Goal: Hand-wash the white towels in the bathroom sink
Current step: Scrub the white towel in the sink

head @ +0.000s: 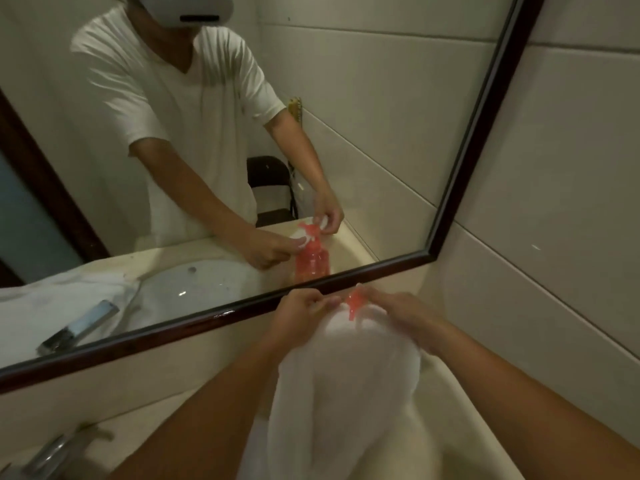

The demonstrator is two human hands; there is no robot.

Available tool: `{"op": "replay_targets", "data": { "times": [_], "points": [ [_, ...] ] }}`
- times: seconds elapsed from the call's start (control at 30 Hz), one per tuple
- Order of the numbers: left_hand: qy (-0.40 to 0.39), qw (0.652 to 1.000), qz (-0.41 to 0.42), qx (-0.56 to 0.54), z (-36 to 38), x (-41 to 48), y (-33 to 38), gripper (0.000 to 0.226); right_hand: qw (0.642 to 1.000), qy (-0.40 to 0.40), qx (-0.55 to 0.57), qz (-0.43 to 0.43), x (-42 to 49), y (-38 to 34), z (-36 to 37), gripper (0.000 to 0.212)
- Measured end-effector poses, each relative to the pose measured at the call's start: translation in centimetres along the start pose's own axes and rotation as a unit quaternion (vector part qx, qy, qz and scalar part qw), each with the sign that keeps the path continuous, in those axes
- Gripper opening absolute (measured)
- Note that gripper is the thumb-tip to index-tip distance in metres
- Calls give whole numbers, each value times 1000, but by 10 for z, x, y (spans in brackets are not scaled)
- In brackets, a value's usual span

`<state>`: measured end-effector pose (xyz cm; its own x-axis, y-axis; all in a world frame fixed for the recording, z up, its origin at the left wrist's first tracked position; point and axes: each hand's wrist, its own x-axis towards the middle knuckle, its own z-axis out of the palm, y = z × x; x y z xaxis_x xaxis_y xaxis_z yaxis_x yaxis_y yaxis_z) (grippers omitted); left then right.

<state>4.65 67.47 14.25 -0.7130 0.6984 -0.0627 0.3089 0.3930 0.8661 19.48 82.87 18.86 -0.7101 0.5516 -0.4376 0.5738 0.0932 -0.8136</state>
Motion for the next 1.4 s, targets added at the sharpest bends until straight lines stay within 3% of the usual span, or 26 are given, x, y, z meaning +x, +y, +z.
{"op": "replay_targets", "data": {
  "times": [0.07,0.2,0.33,0.6,0.77,1.03,1.13,1.4],
  "points": [
    [4,1000,-6,3,-3,3,-3,31,1000,-10,-10,-15,3,-5,0,43],
    [6,1000,-25,18,-7,5,-4,32,999,-14,-15,-44,7,-7,0,38],
    [16,999,-26,23,-8,3,-1,33,999,8,-37,-39,10,-10,0,48],
    [33,999,-25,9,-5,-4,-2,31,995,17,-62,-71,7,-5,3,42],
    [61,998,-7,5,-8,-23,-5,34,994,35,-70,-72,-8,1,9,66],
    [113,991,44,49,-54,-97,-12,38,986,-12,-94,-139,-74,-5,53,51],
    [128,990,36,38,-84,-143,-10,36,977,-27,-96,-190,-103,-11,78,51],
    [118,993,-5,22,-145,-254,-20,24,964,-81,-131,-215,-178,-34,140,48]
  ]
}}
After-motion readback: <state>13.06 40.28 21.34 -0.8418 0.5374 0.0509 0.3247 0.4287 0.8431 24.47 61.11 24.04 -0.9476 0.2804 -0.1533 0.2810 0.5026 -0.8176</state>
